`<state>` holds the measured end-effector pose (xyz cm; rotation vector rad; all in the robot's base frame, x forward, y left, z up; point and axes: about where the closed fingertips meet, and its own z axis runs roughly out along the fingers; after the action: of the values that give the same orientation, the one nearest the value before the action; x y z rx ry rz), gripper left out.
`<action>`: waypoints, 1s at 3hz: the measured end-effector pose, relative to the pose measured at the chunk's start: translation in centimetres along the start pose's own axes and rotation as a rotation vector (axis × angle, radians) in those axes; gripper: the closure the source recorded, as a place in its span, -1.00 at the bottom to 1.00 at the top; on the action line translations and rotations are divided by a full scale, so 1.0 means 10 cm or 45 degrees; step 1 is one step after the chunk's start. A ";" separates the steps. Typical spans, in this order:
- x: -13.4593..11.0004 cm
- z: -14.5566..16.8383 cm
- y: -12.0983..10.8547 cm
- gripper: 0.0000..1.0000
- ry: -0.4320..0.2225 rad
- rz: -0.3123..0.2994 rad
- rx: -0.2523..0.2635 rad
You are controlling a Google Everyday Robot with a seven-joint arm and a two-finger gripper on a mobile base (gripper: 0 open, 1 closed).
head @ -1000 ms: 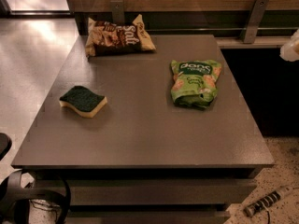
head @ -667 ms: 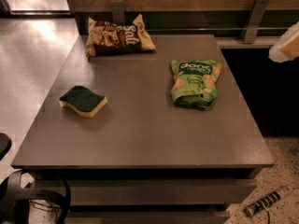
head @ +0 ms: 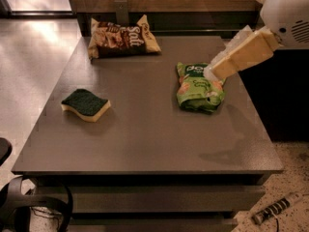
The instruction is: Pick sponge
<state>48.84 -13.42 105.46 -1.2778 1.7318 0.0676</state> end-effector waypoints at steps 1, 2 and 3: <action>-0.08 0.34 0.20 -1.00 -0.090 0.042 -0.020; 0.00 0.85 0.62 -1.00 -0.134 0.130 -0.110; 0.07 1.30 1.06 -1.00 -0.164 0.208 -0.217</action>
Offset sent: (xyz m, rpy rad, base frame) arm 0.0079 0.1230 -0.1479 0.2333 0.1814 0.0866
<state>49.04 -2.15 92.98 -1.2225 1.7445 0.3914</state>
